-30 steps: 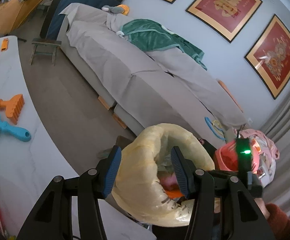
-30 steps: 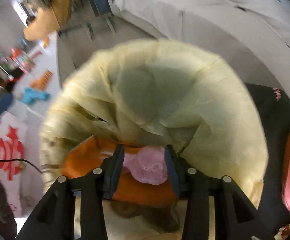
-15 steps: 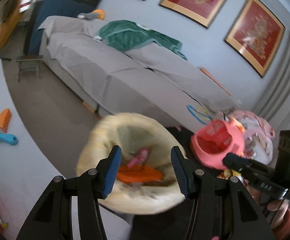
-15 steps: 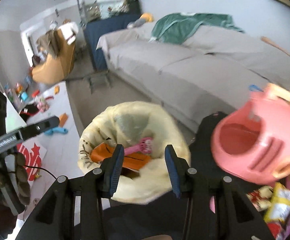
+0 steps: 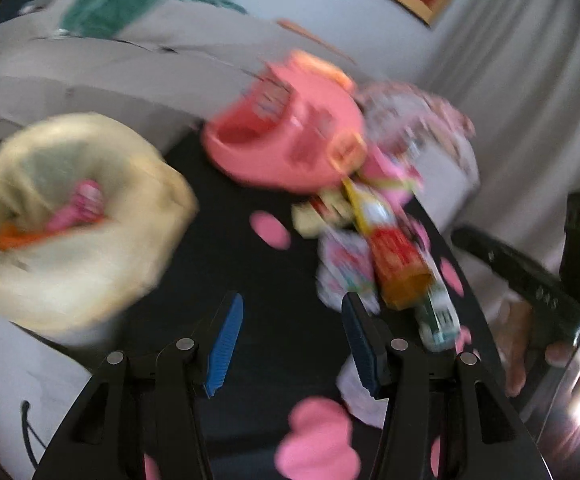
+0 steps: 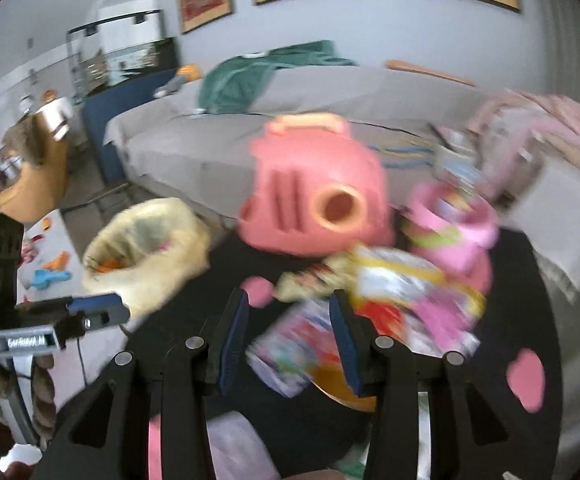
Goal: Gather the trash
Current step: 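Move both grippers back over the trash on the black table, then grasp the clear plastic tray with the left gripper while the right gripper grasps the milk carton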
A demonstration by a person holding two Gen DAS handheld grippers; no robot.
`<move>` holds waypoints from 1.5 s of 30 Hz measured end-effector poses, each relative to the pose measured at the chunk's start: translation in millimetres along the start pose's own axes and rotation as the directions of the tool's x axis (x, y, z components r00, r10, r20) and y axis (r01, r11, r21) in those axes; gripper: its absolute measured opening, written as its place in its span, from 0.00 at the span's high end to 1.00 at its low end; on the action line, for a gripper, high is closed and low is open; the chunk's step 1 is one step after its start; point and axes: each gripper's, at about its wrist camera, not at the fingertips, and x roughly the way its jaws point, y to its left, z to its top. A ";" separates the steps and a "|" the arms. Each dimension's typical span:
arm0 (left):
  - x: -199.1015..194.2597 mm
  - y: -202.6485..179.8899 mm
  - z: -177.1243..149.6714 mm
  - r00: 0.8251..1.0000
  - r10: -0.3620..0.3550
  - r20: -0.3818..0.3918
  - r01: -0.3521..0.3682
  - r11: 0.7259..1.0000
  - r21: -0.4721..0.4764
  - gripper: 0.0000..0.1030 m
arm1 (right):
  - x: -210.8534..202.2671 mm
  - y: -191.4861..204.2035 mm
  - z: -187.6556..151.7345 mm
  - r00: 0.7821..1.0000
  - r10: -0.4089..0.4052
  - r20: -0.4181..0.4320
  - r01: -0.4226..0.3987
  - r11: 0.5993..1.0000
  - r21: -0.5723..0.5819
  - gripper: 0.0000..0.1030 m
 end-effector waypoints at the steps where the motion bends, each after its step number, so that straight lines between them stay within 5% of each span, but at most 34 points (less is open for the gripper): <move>1: 6.3 -6.8 -6.0 1.000 -0.008 -0.024 0.008 1.000 0.018 0.49 | -4.6 -9.3 -8.4 1.000 -0.026 0.003 0.026 1.000 0.015 0.61; 6: 34.3 -42.1 -41.5 0.991 0.005 -0.135 0.005 0.997 0.075 0.49 | -25.5 -50.5 -44.0 0.994 -0.112 0.010 0.111 0.989 0.097 0.61; 11: 39.7 -48.6 -64.9 0.982 0.046 -0.182 -0.041 0.999 0.031 0.49 | -37.6 -72.7 -73.3 0.993 -0.117 0.015 0.113 0.979 0.171 0.61; 20: 46.8 -59.1 -66.2 0.982 0.066 -0.177 -0.082 0.993 -0.083 0.49 | -47.9 -85.0 -94.5 0.988 -0.152 0.031 0.142 0.969 0.201 0.61; 24: 52.5 -74.3 -69.4 0.981 0.130 -0.147 -0.132 0.991 -0.009 0.50 | -49.5 -83.7 -98.2 0.984 -0.175 0.037 0.165 0.968 0.189 0.61; 26: 53.2 -78.0 -71.8 0.979 0.146 -0.140 -0.145 0.989 0.014 0.64 | -49.7 -84.3 -98.8 0.982 -0.183 0.039 0.173 0.967 0.190 0.61; 27: 54.3 -76.5 -71.8 0.979 0.138 -0.149 -0.138 0.990 0.008 0.84 | -49.3 -85.1 -98.7 0.982 -0.183 0.038 0.173 0.966 0.193 0.61; 30: 53.3 -68.0 -70.6 0.981 0.107 -0.162 -0.112 0.993 -0.022 0.90 | -48.2 -87.0 -97.7 0.984 -0.176 0.036 0.165 0.965 0.205 0.60; 38: 14.9 -60.3 -49.8 0.993 0.111 -0.034 -0.111 0.994 0.007 0.96 | -19.1 -83.8 -86.0 0.989 -0.144 -0.036 0.149 0.972 0.183 0.59; 45: -19.8 -55.7 -26.8 0.980 0.176 0.088 -0.184 0.979 0.089 0.96 | 16.2 -84.9 -72.9 0.979 -0.157 -0.126 0.179 0.966 0.185 0.53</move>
